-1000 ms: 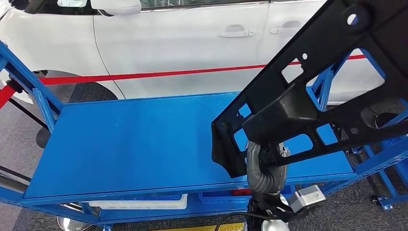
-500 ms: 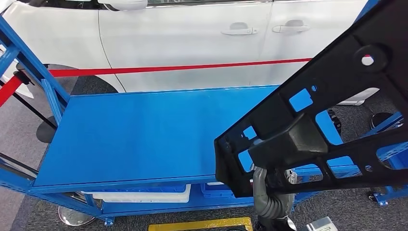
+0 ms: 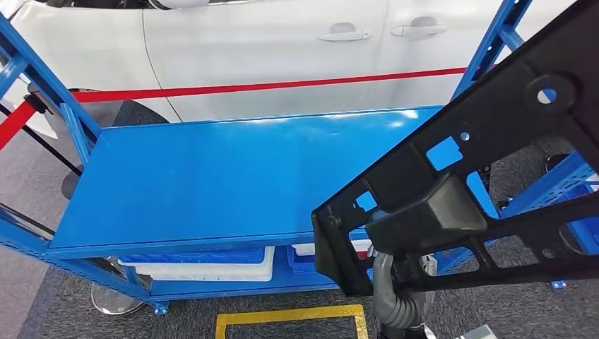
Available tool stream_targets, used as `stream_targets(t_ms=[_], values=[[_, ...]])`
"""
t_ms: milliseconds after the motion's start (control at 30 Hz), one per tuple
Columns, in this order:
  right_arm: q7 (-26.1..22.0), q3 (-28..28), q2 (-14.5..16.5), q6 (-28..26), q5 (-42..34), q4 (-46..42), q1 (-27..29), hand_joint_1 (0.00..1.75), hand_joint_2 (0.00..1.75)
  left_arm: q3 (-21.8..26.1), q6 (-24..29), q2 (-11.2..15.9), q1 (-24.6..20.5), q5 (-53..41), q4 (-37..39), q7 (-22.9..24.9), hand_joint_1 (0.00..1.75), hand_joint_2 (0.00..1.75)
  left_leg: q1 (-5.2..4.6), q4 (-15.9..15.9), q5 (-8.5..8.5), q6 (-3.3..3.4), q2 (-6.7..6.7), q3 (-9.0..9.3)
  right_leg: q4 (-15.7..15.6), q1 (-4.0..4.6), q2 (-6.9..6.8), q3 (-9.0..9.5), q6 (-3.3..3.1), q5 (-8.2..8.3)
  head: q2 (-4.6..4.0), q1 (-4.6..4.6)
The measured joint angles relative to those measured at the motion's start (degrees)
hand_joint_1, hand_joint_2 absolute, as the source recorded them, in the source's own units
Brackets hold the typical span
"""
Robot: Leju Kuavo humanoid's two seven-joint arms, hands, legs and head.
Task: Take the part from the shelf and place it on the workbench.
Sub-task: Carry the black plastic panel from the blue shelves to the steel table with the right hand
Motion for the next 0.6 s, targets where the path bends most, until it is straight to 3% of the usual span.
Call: stream_targets(t_ms=[67,100,167,200,267,333,367,400,433,500,533,600], values=[[-0.2,0.0,-0.1,0.8,-0.4,-0.2,0.1,1.75,1.75,0.0,0.0,0.1,0.0,0.0,0.0,0.0,0.0,0.0,-0.33,-5.8,0.5,0.89,-1.27,3.53,-0.1,-0.24,0.59,-0.47,0.49,0.86,0.0,0.0],[-0.3,0.0,-0.1,1.0,-0.5,-0.3,0.1,1.75,1.75,0.0,0.0,0.1,0.0,0.0,0.0,0.1,0.0,0.0,-0.52,-6.7,0.46,1.02,-1.4,3.84,-0.2,-0.47,0.92,-0.64,0.87,1.31,0.0,-0.02],[-0.3,0.0,-0.1,1.2,-0.6,-0.4,0.5,1.75,1.75,0.0,0.0,0.0,0.0,0.0,0.0,0.1,0.0,0.0,-0.62,-7.6,1.58,1.14,-0.45,3.65,-0.4,-0.75,1.51,-0.84,1.56,1.96,-0.01,-0.03],[-0.4,0.0,-0.2,1.2,-0.5,-0.4,0.7,1.75,1.75,0.0,0.0,-0.1,-0.1,0.0,0.0,0.1,0.0,0.0,-0.51,-8.1,2.23,1.36,0.15,3.57,0.0,-0.68,1.3,-1.14,1.81,1.36,-0.01,0.01],[-0.5,0.0,-0.3,1.3,-0.4,-0.5,1.0,1.75,1.75,0.0,0.0,-0.2,-0.1,0.0,0.0,0.1,0.0,0.0,-0.14,-8.9,3.53,1.74,1.49,2.97,3.7,-0.69,0.25,-2.61,2.25,-2.68,-0.01,0.17],[-0.7,0.0,-0.4,1.3,-0.4,-0.5,1.2,1.75,1.75,0.0,-0.1,-0.3,-0.1,0.0,0.0,0.1,0.0,0.0,-0.12,-8.8,4.31,1.84,2.81,1.74,10.8,-1.02,-0.41,-4.79,2.91,-7.43,0.0,0.27],[-0.8,0.0,-0.4,1.3,-0.4,-0.5,1.4,1.75,1.75,0.0,-0.1,-0.3,-0.1,-0.1,0.0,0.1,0.0,0.0,-0.07,-8.7,4.58,1.71,3.52,1.09,13.5,-1.26,-0.56,-5.27,3.29,-8.13,-0.01,0.27],[-0.9,0.0,-0.5,1.3,-0.4,-0.5,1.6,1.75,1.75,0.0,-0.1,-0.4,-0.1,-0.1,0.0,0.1,0.0,0.0,0.01,-8.5,4.83,1.53,4.25,0.46,14.8,-1.52,-0.73,-4.99,3.67,-7.58,-0.01,0.27],[-1.0,0.0,-0.5,1.3,-0.4,-0.6,1.8,1.75,1.75,0.0,-0.1,-0.4,-0.1,-0.1,0.0,0.1,0.0,0.0,0.16,-8.1,5.01,1.29,4.98,-0.14,13.7,-1.8,-1.09,-3.51,4.05,-5.96,-0.01,0.27],[-1.1,0.0,-0.6,1.3,-0.3,-0.7,1.9,1.75,1.75,0.0,-0.2,-0.5,-0.2,0.0,0.0,0.1,0.0,0.0,0.37,-7.1,5.08,0.65,6.22,-1.17,6.9,-2.24,-3.22,1.78,4.76,-3.55,-0.01,0.33],[-1.2,0.0,-0.6,1.3,-0.3,-0.9,1.9,1.75,1.75,0.0,-0.2,-0.5,-0.2,0.0,0.0,0.0,0.0,0.0,0.36,-6.5,5.01,0.26,6.76,-1.63,3.4,-2.16,-4.38,4.19,4.64,-3.5,0.0,0.39],[-1.4,0.0,-0.6,1.2,-0.2,-1.2,2.1,1.75,1.75,0.0,-0.2,-0.5,-0.2,0.0,0.0,0.0,0.0,0.0,0.16,-5.5,4.89,-0.47,7.69,-1.98,-0.1,-1.84,-5.5,6.04,3.63,-4.81,0.01,0.46]])
